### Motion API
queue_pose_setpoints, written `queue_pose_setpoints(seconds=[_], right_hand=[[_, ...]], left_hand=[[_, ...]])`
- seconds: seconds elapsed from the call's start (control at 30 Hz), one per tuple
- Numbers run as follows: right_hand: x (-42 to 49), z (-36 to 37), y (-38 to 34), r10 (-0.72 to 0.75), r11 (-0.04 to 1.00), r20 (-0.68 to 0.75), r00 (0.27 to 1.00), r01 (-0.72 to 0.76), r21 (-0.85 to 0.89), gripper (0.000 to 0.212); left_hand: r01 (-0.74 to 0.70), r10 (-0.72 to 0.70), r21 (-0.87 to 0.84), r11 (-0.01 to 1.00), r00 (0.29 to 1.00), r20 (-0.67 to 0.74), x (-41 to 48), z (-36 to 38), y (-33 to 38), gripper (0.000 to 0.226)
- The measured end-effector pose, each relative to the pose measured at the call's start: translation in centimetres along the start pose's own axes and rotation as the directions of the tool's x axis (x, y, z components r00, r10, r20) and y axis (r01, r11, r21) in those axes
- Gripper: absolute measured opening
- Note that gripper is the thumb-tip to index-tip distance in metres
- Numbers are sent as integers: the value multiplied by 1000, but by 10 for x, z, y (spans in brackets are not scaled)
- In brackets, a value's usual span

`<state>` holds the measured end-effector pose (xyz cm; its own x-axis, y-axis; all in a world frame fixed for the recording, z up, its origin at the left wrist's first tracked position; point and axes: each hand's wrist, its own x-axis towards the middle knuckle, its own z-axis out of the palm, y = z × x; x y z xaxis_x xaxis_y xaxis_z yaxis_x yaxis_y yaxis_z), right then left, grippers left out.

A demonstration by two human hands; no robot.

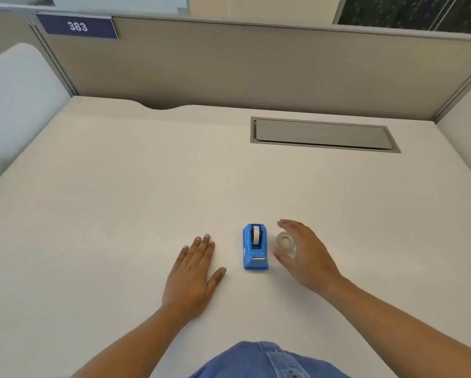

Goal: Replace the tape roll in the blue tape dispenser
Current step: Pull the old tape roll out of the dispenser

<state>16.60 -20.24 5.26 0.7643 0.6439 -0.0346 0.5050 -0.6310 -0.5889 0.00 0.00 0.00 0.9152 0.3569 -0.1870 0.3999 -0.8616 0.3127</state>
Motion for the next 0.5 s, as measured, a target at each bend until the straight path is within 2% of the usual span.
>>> queue_pose_setpoints(seconds=[0.17, 0.27, 0.4, 0.5], right_hand=[[33, 0, -24, -81, 994, 158, 984, 93, -66, 64], [46, -3, -31, -81, 983, 230, 970, 116, -141, 66], [57, -1, -34, -91, 972, 293, 952, 148, -180, 64], [59, 2, -35, -109, 958, 341, 934, 190, -213, 58]], left_hand=[[-31, 27, -160, 987, 999, -30, 17, -21, 22, 93], [-59, 51, -255, 965, 998, -40, 28, -31, 39, 108], [-27, 32, -437, 899, 999, 4, 40, -34, 53, 116], [-11, 33, -472, 882, 999, 39, 45, -34, 60, 117]])
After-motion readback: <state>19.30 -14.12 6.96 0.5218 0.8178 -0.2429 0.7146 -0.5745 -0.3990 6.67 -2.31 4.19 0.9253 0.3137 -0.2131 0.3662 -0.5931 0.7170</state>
